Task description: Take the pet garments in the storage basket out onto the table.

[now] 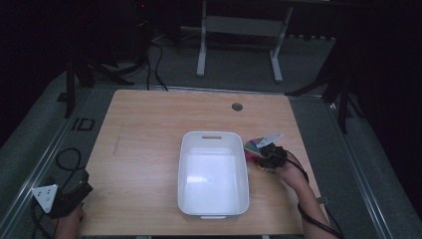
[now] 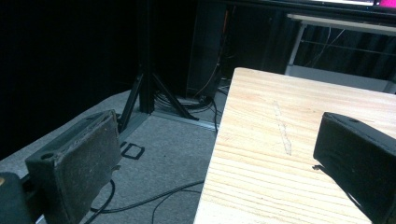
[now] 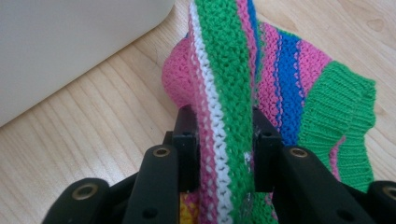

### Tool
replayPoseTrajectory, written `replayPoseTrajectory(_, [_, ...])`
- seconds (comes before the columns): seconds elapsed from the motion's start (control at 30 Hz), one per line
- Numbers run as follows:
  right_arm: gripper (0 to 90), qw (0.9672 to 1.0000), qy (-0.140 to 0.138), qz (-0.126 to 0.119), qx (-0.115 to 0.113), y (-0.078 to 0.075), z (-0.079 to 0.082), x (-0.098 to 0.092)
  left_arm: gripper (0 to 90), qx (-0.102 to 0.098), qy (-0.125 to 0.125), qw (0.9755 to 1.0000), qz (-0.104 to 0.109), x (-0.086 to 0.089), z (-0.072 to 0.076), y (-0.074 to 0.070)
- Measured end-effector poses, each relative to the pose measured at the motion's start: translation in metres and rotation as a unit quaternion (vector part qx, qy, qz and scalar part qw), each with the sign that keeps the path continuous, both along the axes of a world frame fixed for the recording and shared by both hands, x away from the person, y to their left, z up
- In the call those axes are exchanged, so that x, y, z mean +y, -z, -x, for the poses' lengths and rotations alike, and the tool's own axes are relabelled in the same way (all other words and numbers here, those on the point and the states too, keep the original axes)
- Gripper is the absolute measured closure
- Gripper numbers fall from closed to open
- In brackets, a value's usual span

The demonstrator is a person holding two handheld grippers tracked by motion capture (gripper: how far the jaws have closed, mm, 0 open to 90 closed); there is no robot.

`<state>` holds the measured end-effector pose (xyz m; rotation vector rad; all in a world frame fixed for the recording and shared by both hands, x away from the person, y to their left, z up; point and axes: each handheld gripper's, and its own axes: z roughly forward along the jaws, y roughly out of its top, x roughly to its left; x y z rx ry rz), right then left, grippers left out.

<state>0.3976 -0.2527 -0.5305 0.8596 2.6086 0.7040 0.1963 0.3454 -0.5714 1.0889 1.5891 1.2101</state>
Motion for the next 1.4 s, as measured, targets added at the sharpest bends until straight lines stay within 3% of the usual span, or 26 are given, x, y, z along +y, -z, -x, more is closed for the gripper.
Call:
replayPoseTrajectory(0.1, [67.5, 1.0, -0.002, 0.003, 0.0, 0.001, 0.001, 0.001, 1.2, 0.0, 0.0, 1.0, 0.001, 0.0, 0.0, 0.0])
replayPoseTrajectory(0.17, [59.6, 1.0, -0.003, 0.009, 0.0, -0.002, 0.002, 0.002, 1.2, 0.0, 0.0, 1.0, 0.001, 0.0, 0.0, 0.0])
replayPoseTrajectory(0.33, [49.8, 0.9998, -0.016, 0.011, -0.006, -0.01, 0.007, 0.005, 1.2, 0.0, -0.001, 1.0, 0.0, 0.0, 0.0, 0.0])
replayPoseTrajectory(0.37, [44.5, 0.9997, -0.018, 0.008, -0.014, -0.018, 0.01, 0.004, 1.2, 0.0, -0.001, 1.0, 0.0, 0.0, 0.0, 0.0])
replayPoseTrajectory(0.43, [42.5, 0.9997, -0.017, 0.004, -0.017, -0.02, 0.01, 0.003, 1.2, 0.0, -0.001, 1.0, 0.001, 0.0, 0.0, 0.0])
replayPoseTrajectory(0.6, [29.1, 0.9987, -0.006, -0.027, -0.042, -0.043, 0.024, -0.008, 1.2, -0.001, -0.001, 1.0, 0.001, 0.0, 0.0, 0.0])
replayPoseTrajectory(0.67, [28.2, 0.9982, 0.0, -0.029, -0.052, -0.046, 0.027, -0.011, 1.2, -0.001, -0.001, 1.0, 0.001, 0.0, 0.0, 0.0])
replayPoseTrajectory(0.77, [18.6, 0.9956, 0.026, -0.058, -0.069, -0.053, 0.036, -0.028, 1.2, -0.001, -0.002, 1.0, 0.001, 0.0, 0.0, 0.0])
replayPoseTrajectory(0.9, [12.8, 0.9923, 0.047, -0.084, -0.078, -0.055, 0.042, -0.043, 1.2, -0.001, -0.002, 1.0, 0.001, 0.0, 0.0, 0.0])
replayPoseTrajectory(0.93, [13.8, 0.9911, 0.052, -0.093, -0.08, -0.056, 0.044, -0.048, 1.2, -0.001, -0.002, 1.0, 0.002, 0.0, 0.0, 0.0])
replayPoseTrajectory(0.97, [13.3, 0.9873, 0.075, -0.111, -0.086, -0.054, 0.048, -0.06, 1.2, 0.0, -0.002, 1.0, 0.001, 0.0, 0.0, 0.0])
replayPoseTrajectory(1.03, [13.0, 0.987, 0.076, -0.114, -0.084, -0.053, 0.049, -0.064, 1.2, 0.0, -0.002, 1.0, 0.001, 0.0, 0.0, 0.0])
replayPoseTrajectory(1.1, [13.2, 0.9821, 0.105, -0.125, -0.093, -0.045, 0.054, -0.079, 1.2, 0.0, -0.002, 1.0, 0.001, 0.0, 0.0, 0.0])
replayPoseTrajectory(1.17, [13.1, 0.9816, 0.111, -0.124, -0.095, -0.043, 0.055, -0.083, 1.2, 0.0, -0.002, 1.0, 0.001, 0.0, 0.0, 0.0])
replayPoseTrajectory(1.2, [12.9, 0.9785, 0.129, -0.123, -0.104, -0.036, 0.06, -0.092, 1.2, 0.0, -0.002, 1.0, 0.001, 0.0, 0.0, 0.0])
replayPoseTrajectory(1.3, [11.6, 0.9761, 0.141, -0.125, -0.108, -0.03, 0.063, -0.099, 1.2, 0.001, -0.002, 1.0, 0.001, 0.0, 0.0, 0.0])
replayPoseTrajectory(1.4, [11.6, 0.9698, 0.167, -0.132, -0.119, -0.022, 0.072, -0.11, 1.2, 0.0, -0.003, 1.0, 0.001, 0.0, 0.0, 0.0])
